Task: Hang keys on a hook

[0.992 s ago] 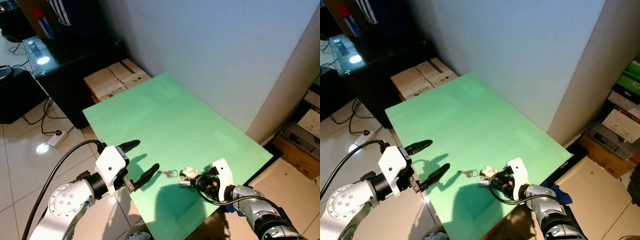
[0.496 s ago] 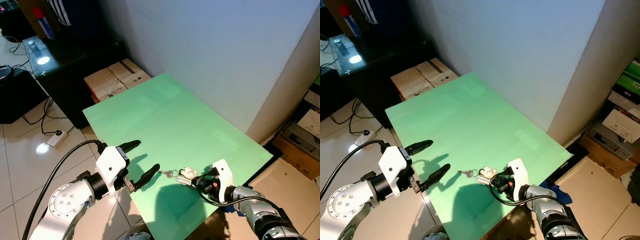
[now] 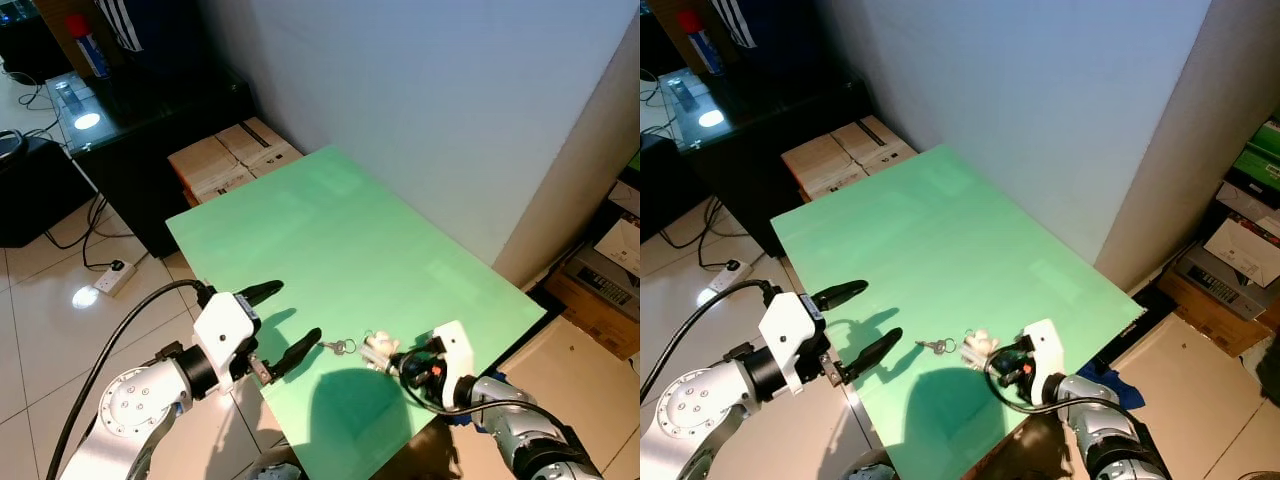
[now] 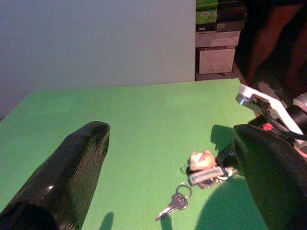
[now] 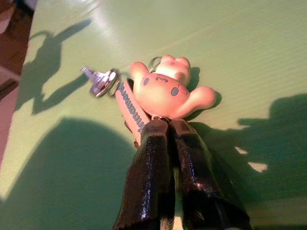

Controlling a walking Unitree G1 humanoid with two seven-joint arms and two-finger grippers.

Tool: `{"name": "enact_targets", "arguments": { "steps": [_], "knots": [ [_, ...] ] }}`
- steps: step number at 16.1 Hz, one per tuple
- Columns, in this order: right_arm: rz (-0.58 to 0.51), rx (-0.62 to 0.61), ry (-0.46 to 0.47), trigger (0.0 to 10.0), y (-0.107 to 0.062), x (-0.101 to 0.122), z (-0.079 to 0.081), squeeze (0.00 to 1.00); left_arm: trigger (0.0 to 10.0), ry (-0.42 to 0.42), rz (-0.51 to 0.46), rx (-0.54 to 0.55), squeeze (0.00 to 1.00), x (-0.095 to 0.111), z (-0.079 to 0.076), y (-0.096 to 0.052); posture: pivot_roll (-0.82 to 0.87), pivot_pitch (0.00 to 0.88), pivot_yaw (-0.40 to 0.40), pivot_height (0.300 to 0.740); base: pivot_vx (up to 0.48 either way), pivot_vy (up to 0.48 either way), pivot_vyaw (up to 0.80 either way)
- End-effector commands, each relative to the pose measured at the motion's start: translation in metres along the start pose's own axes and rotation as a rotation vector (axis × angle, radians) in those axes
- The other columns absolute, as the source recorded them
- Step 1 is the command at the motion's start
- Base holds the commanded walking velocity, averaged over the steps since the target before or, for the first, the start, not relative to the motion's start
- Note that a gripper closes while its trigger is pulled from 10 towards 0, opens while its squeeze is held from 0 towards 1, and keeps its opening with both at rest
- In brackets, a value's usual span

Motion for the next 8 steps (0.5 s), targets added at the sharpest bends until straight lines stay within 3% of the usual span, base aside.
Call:
{"name": "enact_targets", "arguments": {
  "steps": [1,4,8],
  "knots": [
    [-0.062,-0.077,-0.01,0.0,-0.005,0.007,-0.008,0.0,10.0,0.002,0.011,-0.002,0.0,-0.002,-0.001,0.0,0.08,0.09,0.11,0.74,0.0,0.0,0.0],
    [-0.206,-0.297,-0.09,0.0,-0.022,0.028,-0.025,0.0,10.0,-0.005,0.003,0.002,0.0,-0.004,-0.002,0.003,0.06,0.082,0.098,0.74,0.0,0.0,0.0],
    [-0.308,-0.437,-0.227,0.0,-0.034,0.05,-0.029,0.0,10.0,-0.009,-0.006,-0.009,0.0,-0.004,-0.003,0.007,0.04,0.075,0.112,0.74,0.0,0.0,0.0]
  ]
}}
Point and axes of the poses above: a point about 5 cm out from each wrist's last joint towards the gripper, its own y axis pointing out of the wrist towards the gripper, its own x axis along the axis of the wrist's last joint, z = x × y, the point moved 1 cm from there along y, pointing out of the wrist towards the gripper, and after that the axes turned 10 degrees about -y, right-handed, at the moved point
